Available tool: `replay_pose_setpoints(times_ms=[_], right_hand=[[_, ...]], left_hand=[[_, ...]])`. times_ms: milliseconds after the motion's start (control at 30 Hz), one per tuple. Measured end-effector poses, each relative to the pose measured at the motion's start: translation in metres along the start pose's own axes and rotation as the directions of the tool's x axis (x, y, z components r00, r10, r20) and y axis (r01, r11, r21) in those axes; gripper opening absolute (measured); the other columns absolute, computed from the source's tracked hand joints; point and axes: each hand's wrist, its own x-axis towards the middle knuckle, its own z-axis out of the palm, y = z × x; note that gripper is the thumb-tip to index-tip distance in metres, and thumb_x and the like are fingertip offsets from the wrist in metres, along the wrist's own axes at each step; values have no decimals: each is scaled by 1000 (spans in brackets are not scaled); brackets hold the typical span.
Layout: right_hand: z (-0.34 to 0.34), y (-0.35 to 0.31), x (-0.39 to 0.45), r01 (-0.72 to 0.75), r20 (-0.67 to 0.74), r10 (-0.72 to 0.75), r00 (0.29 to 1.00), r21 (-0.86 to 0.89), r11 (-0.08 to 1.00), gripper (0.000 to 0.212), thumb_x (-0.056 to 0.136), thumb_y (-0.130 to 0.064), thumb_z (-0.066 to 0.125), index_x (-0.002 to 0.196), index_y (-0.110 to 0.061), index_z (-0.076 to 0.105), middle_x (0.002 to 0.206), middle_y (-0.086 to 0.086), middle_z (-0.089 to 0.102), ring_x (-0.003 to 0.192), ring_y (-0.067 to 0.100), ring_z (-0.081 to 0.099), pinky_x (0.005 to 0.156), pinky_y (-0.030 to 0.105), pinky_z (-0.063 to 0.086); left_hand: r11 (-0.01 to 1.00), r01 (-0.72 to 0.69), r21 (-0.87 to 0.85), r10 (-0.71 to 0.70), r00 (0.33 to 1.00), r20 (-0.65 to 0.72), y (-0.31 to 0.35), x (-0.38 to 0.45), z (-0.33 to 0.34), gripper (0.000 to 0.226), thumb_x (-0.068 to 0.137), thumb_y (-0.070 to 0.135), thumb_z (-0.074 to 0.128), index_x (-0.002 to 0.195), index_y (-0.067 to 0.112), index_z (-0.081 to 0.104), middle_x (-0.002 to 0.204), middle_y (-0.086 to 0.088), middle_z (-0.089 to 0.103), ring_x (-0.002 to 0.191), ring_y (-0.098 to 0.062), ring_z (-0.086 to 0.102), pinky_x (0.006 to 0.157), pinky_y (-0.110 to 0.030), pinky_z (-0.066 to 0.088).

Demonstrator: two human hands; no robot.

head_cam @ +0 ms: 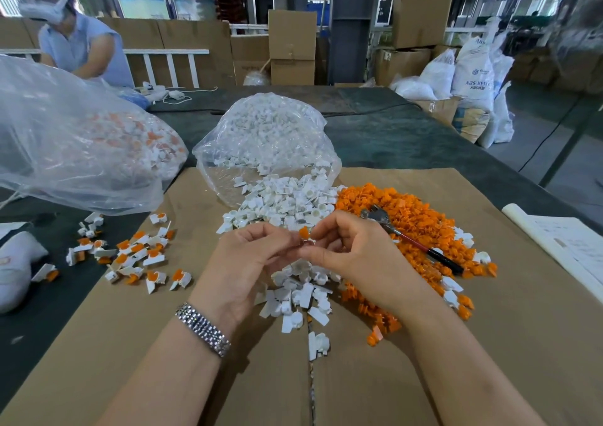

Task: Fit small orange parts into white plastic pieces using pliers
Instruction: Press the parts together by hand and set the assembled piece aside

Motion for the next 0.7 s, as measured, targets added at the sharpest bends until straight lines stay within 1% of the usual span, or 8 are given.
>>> replay_pose_setpoints(times_ms=[67, 167, 300, 333, 367, 467, 600, 700], right_hand=[[-2, 0, 0, 28, -9, -28, 1000, 5, 1000, 29, 82, -30, 83, 105, -24, 66, 93, 1, 68, 71, 5, 57, 72, 23, 55], [-3, 0, 0, 80, -28, -80, 996, -1, 997, 29, 86, -26, 80, 113, -31, 70, 97, -7, 67, 76, 2, 59, 74, 20, 54], [-1, 1, 0, 108, -48, -107, 993, 25, 994, 21, 89, -21, 77, 109, -27, 75, 98, -9, 72, 89, 8, 68, 80, 24, 56], [-1, 1, 0, 112, -52, -110, 993, 36, 993, 20, 90, -19, 77, 109, -25, 76, 98, -8, 73, 90, 9, 69, 81, 25, 57], [-1, 1, 0, 115, -53, -113, 992, 44, 992, 19, 90, -18, 76, 109, -23, 76, 98, -7, 74, 91, 10, 69, 82, 25, 57], [-1, 1, 0, 125, -56, -123, 991, 27, 992, 18, 90, -18, 76, 108, -21, 76, 98, -4, 74, 92, 13, 69, 83, 30, 58], [0, 0, -1, 168, -88, -171, 981, -31, 985, 14, 89, -17, 77, 102, -19, 76, 93, -6, 72, 87, 12, 67, 81, 32, 56], [0, 0, -2, 199, -93, -209, 973, -105, 974, 14, 87, -16, 79, 101, -19, 76, 91, -7, 70, 84, 12, 65, 79, 33, 56]], left_hand=[[997, 27, -70, -26, 999, 21, 0, 1, -2, 8, 76, -2, 77, 69, 0, 75, 79, -16, 75, 78, -24, 76, 69, -22, 60], [994, 52, -94, -49, 998, 42, 0, 3, -4, 11, 80, -5, 75, 69, -1, 74, 85, -20, 74, 85, -27, 75, 73, -24, 61], [994, 77, -77, -71, 995, 70, 0, 3, -3, 8, 81, -4, 75, 73, -1, 74, 101, -28, 74, 90, -30, 76, 69, -22, 60], [993, 80, -89, -73, 994, 86, 1, 3, -3, 3, 79, -2, 76, 76, -2, 74, 102, -29, 74, 92, -31, 76, 70, -24, 61], [992, 78, -101, -67, 993, 102, 1, 3, -4, 6, 77, 1, 78, 80, -3, 74, 103, -29, 74, 93, -32, 76, 74, -27, 62], [990, 74, -121, -59, 990, 130, 2, 3, -4, 14, 75, 6, 79, 84, -4, 76, 102, -26, 75, 91, -31, 76, 82, -32, 63], [992, 45, -119, -32, 993, 109, 1, 2, -3, 10, 75, 2, 77, 77, -6, 70, 93, -24, 75, 87, -29, 76, 72, -26, 62], [996, 34, -79, -26, 995, 101, 1, 3, -4, 10, 74, 0, 77, 75, -4, 68, 83, -20, 75, 86, -30, 76, 70, -24, 61]])
